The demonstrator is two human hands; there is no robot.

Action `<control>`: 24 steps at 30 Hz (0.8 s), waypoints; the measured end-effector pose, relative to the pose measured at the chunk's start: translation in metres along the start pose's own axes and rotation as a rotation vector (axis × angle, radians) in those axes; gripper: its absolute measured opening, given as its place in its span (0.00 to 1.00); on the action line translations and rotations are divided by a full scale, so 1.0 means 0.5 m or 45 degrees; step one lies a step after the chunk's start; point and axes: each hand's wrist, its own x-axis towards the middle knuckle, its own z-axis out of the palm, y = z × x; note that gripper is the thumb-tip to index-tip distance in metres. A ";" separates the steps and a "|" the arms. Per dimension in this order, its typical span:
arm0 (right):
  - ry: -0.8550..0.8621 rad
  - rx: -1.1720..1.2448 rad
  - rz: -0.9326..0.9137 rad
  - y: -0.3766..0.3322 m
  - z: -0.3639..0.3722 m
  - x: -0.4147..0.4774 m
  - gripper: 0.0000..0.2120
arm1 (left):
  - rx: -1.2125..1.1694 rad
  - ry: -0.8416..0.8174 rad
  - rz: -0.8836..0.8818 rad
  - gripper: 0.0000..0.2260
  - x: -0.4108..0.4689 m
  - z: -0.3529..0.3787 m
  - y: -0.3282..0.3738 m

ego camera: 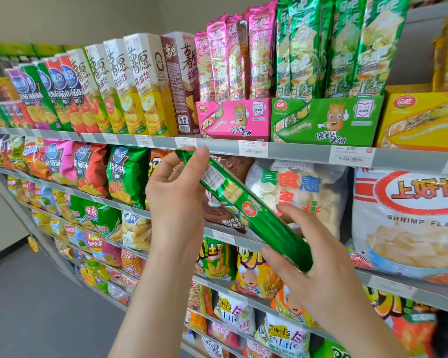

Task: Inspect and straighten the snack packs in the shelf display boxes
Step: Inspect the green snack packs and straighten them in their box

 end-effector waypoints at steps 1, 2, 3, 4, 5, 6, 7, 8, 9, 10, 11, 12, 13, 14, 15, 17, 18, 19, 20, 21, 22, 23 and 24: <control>-0.061 0.037 0.033 0.002 -0.002 -0.001 0.25 | -0.025 0.003 0.004 0.31 0.002 0.001 0.001; -0.095 0.059 0.041 0.004 -0.003 -0.002 0.24 | -0.037 0.001 0.009 0.32 0.003 0.002 0.002; -0.095 0.069 0.028 0.004 -0.002 -0.003 0.21 | -0.041 -0.011 0.006 0.34 0.003 0.004 0.001; -0.073 0.068 0.009 0.003 -0.001 -0.005 0.19 | -0.049 -0.034 -0.005 0.35 0.002 0.008 0.001; -0.046 0.073 0.004 0.002 0.002 -0.007 0.17 | -0.050 -0.062 -0.023 0.35 0.001 0.012 0.001; -0.025 0.084 0.013 0.001 0.005 -0.009 0.18 | -0.039 -0.080 -0.045 0.34 -0.001 0.015 0.001; -0.006 0.090 0.023 0.002 0.008 -0.010 0.20 | -0.019 -0.084 -0.060 0.30 -0.002 0.016 -0.001; 0.016 0.090 0.027 0.002 0.011 -0.012 0.21 | 0.007 -0.086 -0.070 0.27 -0.003 0.016 -0.005; 0.037 0.089 0.024 0.002 0.014 -0.012 0.21 | 0.039 -0.104 -0.074 0.24 -0.003 0.015 -0.009; 0.057 0.091 0.018 0.000 0.015 -0.011 0.20 | 0.073 -0.150 -0.077 0.21 -0.006 0.015 -0.014; 0.076 0.100 0.011 -0.003 0.015 -0.009 0.18 | 0.102 -0.201 -0.081 0.19 -0.010 0.016 -0.018; 0.091 0.112 0.002 -0.007 0.015 -0.007 0.16 | 0.126 -0.235 -0.090 0.20 -0.016 0.017 -0.022; 0.099 0.119 -0.003 -0.011 0.016 -0.005 0.14 | 0.148 -0.257 -0.103 0.21 -0.021 0.018 -0.025; 0.105 0.122 -0.008 -0.012 0.016 -0.004 0.14 | 0.167 -0.278 -0.113 0.22 -0.025 0.019 -0.028; 0.110 0.122 -0.010 -0.012 0.016 -0.003 0.14 | 0.180 -0.303 -0.121 0.21 -0.028 0.019 -0.031; 0.110 0.134 0.000 -0.011 0.016 -0.002 0.15 | 0.195 -0.364 -0.152 0.20 -0.035 0.019 -0.037; 0.109 0.143 0.007 -0.011 0.017 -0.002 0.15 | 0.198 -0.390 -0.170 0.20 -0.038 0.019 -0.038; 0.109 0.151 0.009 -0.011 0.018 -0.002 0.15 | 0.196 -0.409 -0.187 0.19 -0.040 0.019 -0.040; 0.108 0.162 0.009 -0.012 0.018 -0.001 0.14 | 0.186 -0.424 -0.205 0.18 -0.042 0.018 -0.042; 0.105 0.186 0.010 -0.013 0.017 -0.001 0.13 | 0.180 -0.431 -0.221 0.17 -0.043 0.017 -0.045; 0.100 0.225 0.010 -0.014 0.016 -0.001 0.12 | 0.185 -0.428 -0.226 0.16 -0.044 0.016 -0.046; 0.091 0.274 0.011 -0.014 0.015 0.000 0.11 | 0.201 -0.417 -0.215 0.14 -0.045 0.015 -0.045; 0.075 0.321 0.021 -0.014 0.014 0.002 0.11 | 0.221 -0.404 -0.191 0.13 -0.045 0.014 -0.044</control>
